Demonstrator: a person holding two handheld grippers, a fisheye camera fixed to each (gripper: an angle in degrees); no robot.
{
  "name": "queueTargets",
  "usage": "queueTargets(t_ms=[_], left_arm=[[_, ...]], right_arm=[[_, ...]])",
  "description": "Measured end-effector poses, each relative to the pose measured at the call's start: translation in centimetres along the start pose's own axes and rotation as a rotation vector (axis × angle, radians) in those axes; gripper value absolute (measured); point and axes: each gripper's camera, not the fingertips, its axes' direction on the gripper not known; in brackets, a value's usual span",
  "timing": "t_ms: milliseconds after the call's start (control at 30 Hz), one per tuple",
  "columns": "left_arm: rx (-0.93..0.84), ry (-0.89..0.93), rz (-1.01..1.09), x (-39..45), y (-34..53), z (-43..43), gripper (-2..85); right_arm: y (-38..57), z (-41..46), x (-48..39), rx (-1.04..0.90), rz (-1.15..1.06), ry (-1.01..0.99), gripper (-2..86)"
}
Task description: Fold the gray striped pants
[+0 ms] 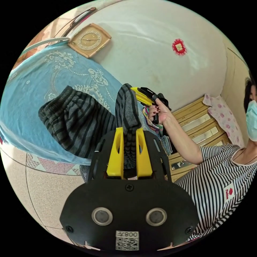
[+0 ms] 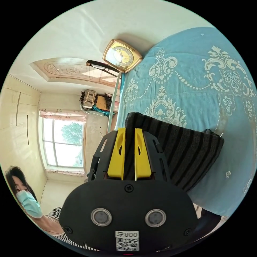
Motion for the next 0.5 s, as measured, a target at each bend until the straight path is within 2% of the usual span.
queueTargets(t_ms=[267, 500], left_arm=[[0.021, -0.050, -0.155, -10.3, 6.2, -5.2, 7.4], [0.024, -0.069, -0.209, -14.7, 10.1, -7.7, 6.8]], right_arm=[[-4.1, 12.3, -2.6, -0.143, 0.009, 0.094, 1.2], [-5.1, 17.3, -3.4, -0.169, -0.010, 0.050, 0.5]])
